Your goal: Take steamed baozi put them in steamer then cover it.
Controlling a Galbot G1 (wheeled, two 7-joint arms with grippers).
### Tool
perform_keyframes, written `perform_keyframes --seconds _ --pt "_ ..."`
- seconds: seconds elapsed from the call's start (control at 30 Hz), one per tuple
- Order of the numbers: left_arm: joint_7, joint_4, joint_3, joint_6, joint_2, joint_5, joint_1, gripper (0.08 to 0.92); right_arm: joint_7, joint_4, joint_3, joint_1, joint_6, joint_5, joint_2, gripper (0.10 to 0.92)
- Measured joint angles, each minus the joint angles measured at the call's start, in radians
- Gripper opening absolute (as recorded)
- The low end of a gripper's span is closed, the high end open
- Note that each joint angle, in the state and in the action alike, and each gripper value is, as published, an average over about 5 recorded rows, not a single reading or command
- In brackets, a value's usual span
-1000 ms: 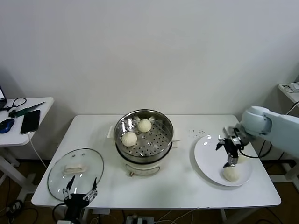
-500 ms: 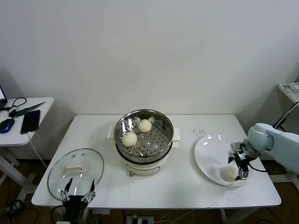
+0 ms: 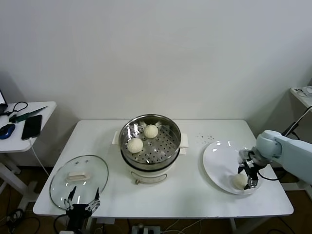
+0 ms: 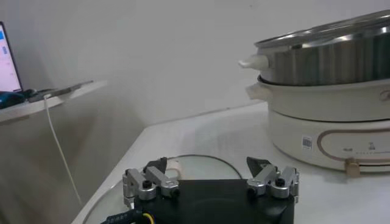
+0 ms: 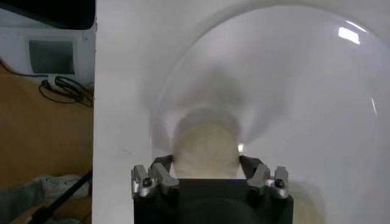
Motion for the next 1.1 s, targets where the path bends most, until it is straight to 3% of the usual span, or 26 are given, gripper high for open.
perform_keyframes --seconds 0.53,1.1 --pt "-0.001 -0.003 0.001 -0.001 0.002 0.0 0.007 0.823 -0.013 -0.024 -0.08 0.109 0.055 0.018 0.04 0.653" --pt "-0.002 -0.009 0.009 -0.002 0.0 0.006 0.018 0.823 -0.053 0.005 -0.281 0.572 0.431 -0.015 0.277 0.659"
